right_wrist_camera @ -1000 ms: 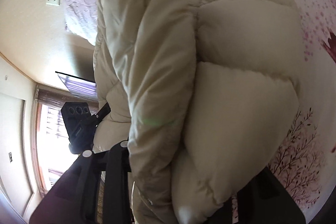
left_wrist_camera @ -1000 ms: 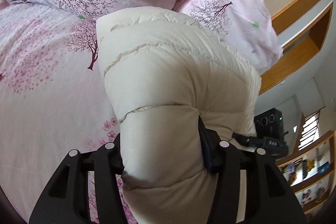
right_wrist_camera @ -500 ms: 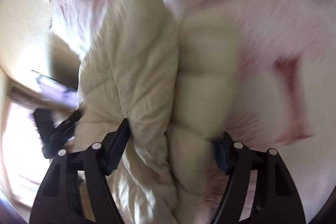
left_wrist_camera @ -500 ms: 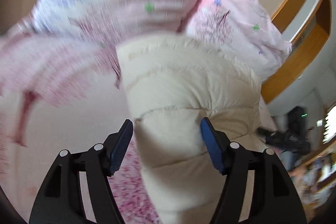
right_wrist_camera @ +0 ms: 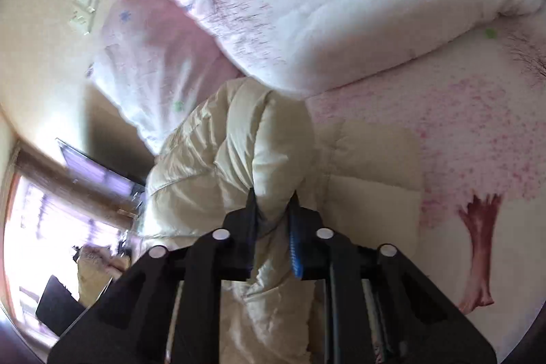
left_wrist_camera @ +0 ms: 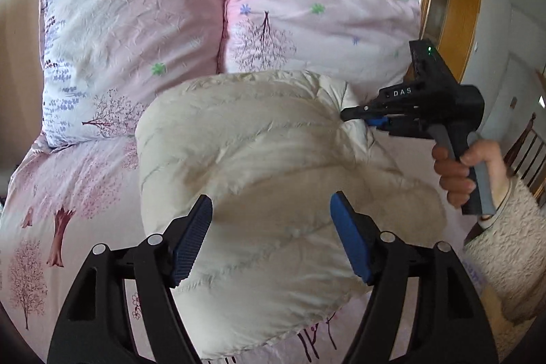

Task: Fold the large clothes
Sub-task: 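Lower the rolled coat onto the bed with both grippers and release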

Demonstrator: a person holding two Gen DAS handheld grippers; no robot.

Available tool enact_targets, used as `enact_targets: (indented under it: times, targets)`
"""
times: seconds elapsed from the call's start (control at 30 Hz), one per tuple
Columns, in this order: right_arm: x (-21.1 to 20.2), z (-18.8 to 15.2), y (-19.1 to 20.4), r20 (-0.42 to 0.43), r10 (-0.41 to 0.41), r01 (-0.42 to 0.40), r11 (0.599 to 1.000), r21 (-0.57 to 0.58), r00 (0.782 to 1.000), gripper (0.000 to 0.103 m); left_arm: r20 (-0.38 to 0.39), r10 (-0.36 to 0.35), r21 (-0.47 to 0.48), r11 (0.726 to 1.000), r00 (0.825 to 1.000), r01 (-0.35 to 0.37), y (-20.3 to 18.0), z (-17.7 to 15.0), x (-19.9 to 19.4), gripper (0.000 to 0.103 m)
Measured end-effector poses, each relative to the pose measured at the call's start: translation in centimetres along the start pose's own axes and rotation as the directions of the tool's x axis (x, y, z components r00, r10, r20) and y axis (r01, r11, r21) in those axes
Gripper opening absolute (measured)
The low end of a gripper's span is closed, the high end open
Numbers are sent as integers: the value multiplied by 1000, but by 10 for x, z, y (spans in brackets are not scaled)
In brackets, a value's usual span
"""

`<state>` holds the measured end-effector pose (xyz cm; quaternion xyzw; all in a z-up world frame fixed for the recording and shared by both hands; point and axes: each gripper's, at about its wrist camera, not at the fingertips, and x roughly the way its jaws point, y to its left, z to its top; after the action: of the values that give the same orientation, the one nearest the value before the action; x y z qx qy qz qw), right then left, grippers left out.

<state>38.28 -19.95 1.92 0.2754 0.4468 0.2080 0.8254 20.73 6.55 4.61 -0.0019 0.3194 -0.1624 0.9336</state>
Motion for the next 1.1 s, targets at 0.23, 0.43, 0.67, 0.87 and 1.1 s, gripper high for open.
enact_targets:
  times: [0.23,0.43,0.67,0.87,1.1]
  targets:
    - [1,-13,-47,-42,-127,132,984,120,991,9,-21,-4,31,1000,1000,5,-13,-10,10,75]
    - [-9,-28,-26,-12,-235,235,971,38,972,33,-44,67,109,992,997,-61,-33,-22,24,84]
    - [-80,-108,30,193,-145,186,959,-214,970,45,38,84,81,993,996,-87,-26,-28,-12,84]
    - [-50,-163,41,104,-249,270,888,-373,963,30,4,100,107,989,995,-100,-31,-39,-2,85]
    - [-33,-162,13,88,-291,304,914,-269,953,28,25,133,163,977,991,-136,-46,-52,15,85]
